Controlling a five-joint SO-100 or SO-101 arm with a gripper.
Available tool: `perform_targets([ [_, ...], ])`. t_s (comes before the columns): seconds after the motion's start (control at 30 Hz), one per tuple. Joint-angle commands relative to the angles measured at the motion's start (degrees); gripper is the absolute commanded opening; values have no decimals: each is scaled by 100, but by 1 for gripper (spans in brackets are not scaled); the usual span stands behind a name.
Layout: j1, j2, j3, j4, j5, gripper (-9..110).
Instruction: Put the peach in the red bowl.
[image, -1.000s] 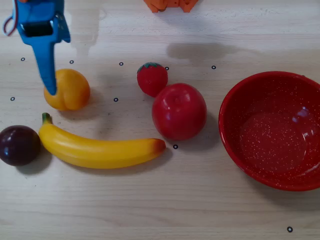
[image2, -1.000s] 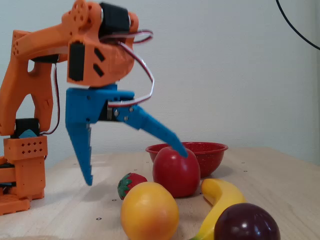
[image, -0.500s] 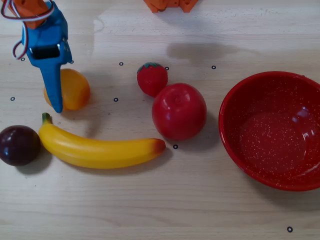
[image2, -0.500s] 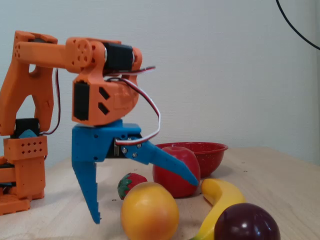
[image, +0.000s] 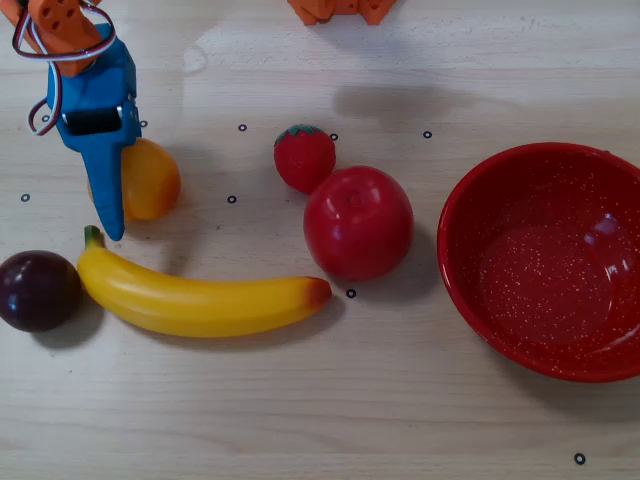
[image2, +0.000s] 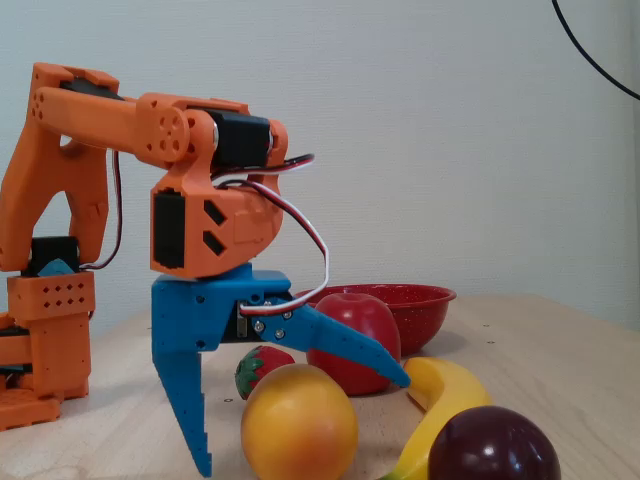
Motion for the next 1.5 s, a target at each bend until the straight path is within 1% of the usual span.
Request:
perform_targets([
  [0.0, 246, 387, -149, 70, 53, 64],
  [0.53, 422, 404, 97, -211, 44, 64],
  [0.93, 378, 299, 149, -642, 35, 64],
  [1.47, 352, 272, 343, -888, 97, 64],
])
